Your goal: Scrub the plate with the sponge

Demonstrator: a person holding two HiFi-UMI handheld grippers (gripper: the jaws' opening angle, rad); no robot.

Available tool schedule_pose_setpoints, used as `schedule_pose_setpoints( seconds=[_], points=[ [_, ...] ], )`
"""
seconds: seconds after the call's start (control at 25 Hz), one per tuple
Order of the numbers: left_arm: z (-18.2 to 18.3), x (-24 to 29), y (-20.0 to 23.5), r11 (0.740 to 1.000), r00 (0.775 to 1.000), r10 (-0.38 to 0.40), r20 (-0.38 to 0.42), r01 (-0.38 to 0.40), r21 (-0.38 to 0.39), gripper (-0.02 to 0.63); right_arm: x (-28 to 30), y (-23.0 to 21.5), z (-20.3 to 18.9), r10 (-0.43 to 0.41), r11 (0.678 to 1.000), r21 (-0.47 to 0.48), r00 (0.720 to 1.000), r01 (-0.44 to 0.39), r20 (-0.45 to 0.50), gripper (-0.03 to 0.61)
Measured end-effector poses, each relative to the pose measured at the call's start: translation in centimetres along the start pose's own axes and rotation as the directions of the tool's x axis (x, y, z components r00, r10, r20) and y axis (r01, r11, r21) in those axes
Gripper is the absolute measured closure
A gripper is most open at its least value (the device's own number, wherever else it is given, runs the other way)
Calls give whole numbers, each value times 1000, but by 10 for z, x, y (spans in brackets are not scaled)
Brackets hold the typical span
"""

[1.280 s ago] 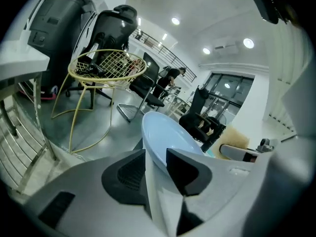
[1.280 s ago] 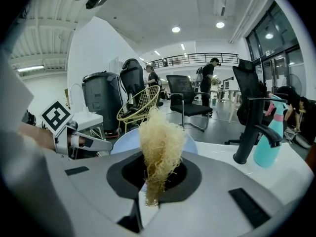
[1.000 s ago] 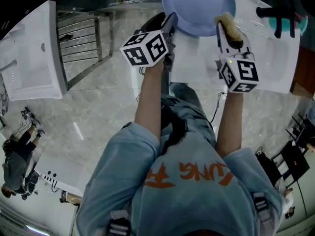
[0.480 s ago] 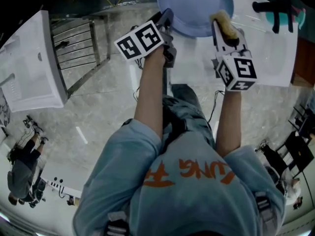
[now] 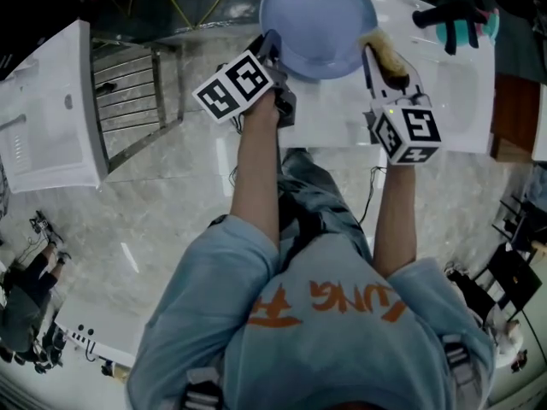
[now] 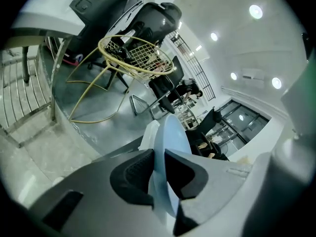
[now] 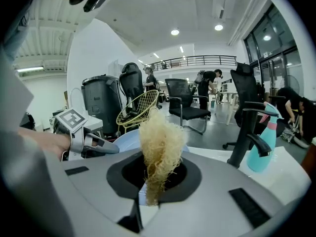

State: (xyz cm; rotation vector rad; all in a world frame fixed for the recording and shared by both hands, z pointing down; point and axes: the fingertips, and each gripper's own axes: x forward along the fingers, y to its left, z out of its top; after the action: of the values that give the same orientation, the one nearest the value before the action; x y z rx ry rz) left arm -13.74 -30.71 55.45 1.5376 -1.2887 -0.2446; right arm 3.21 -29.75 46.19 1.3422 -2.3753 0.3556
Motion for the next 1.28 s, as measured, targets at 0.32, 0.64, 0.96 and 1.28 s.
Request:
schedule_pose_setpoints(
  seconds=[0.32, 0.64, 0.96, 1.28],
  points=[
    [-5, -41, -30, 996, 991, -77, 108, 72, 51, 568, -43, -15, 7, -18, 1000, -24, 998, 20, 65, 546],
    [-16, -81, -86, 974, 977, -152, 153, 121, 191, 569, -90, -31, 45, -21, 999, -27, 982, 26, 189, 548],
    [-34, -109, -135, 944, 967, -201, 156, 149, 293, 578, -102, 8, 86, 110, 992, -83, 954, -90, 278, 548],
    [-39, -132, -135, 917, 975, -172, 138, 108, 384, 578, -74, 89, 91, 312, 950, -120, 915, -290, 255, 546]
  ],
)
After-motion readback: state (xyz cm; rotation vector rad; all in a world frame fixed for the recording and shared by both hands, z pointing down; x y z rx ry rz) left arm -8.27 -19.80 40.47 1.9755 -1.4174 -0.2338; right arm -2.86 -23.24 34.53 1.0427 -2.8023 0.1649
